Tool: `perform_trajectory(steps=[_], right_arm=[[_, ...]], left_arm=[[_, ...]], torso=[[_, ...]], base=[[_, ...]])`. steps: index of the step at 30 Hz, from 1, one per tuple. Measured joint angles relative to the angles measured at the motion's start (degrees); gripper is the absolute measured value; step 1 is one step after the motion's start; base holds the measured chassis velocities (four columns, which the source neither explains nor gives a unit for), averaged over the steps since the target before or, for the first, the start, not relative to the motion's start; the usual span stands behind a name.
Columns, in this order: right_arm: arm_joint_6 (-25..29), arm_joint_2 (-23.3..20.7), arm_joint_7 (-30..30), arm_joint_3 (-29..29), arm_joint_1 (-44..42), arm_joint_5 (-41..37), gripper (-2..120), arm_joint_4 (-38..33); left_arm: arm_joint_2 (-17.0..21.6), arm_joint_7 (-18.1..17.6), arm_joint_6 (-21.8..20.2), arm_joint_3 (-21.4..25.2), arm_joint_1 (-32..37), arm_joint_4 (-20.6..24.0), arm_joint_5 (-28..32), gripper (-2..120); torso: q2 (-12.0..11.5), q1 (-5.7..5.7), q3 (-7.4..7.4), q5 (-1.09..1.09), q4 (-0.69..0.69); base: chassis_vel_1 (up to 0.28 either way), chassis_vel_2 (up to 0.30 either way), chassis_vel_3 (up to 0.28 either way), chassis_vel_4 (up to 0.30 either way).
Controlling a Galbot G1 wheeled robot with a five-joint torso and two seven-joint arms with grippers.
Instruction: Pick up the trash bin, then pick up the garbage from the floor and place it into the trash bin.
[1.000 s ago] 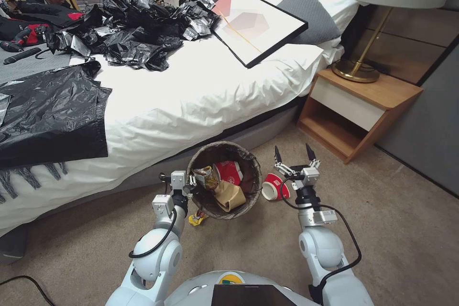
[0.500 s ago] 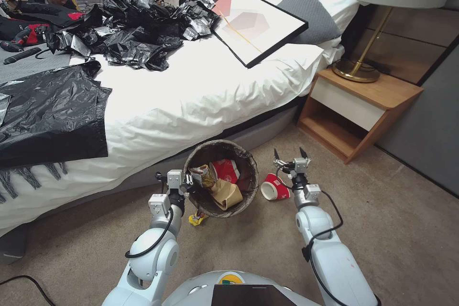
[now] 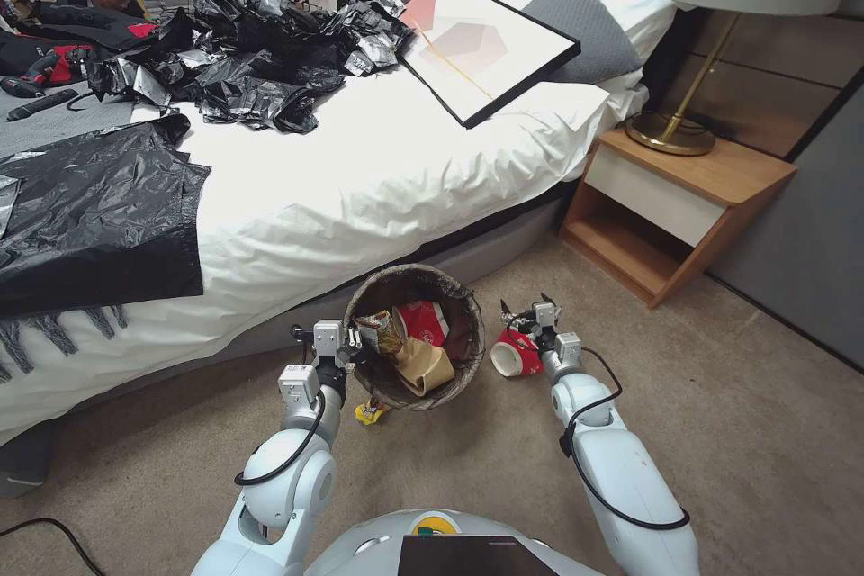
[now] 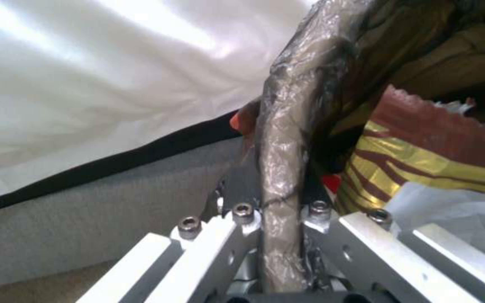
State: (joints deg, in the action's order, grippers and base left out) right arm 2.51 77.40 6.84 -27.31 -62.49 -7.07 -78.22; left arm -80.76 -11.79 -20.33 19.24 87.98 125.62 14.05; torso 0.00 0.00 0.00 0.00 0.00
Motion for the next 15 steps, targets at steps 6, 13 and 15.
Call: perform_trajectory(steps=[6, 13, 15], right_arm=[[-1.7, -0.1, 2.2, -0.1, 0.4, 1.6, 100, 3.2], [-4.9, -0.3, 4.3, -0.1, 1.3, 3.7, 100, 6.6], [-5.3, -0.3, 4.5, -0.1, 1.5, 4.0, 100, 7.0]], left_arm=[[0.0, 0.0, 0.0, -0.1, 0.0, -0.1, 0.0, 0], [-0.1, 0.0, 0.0, -0.2, 0.0, -0.1, -0.1, 0], [-0.1, 0.0, 0.0, -0.2, 0.0, -0.1, -0.1, 0]], torso=[[0.0, 0.00, 0.00, 0.00, 0.00], [0.0, 0.00, 0.00, 0.01, 0.00], [0.0, 0.00, 0.00, 0.00, 0.00]], base=[[0.000, 0.000, 0.000, 0.000], [0.000, 0.000, 0.000, 0.000], [0.000, 0.000, 0.000, 0.000]])
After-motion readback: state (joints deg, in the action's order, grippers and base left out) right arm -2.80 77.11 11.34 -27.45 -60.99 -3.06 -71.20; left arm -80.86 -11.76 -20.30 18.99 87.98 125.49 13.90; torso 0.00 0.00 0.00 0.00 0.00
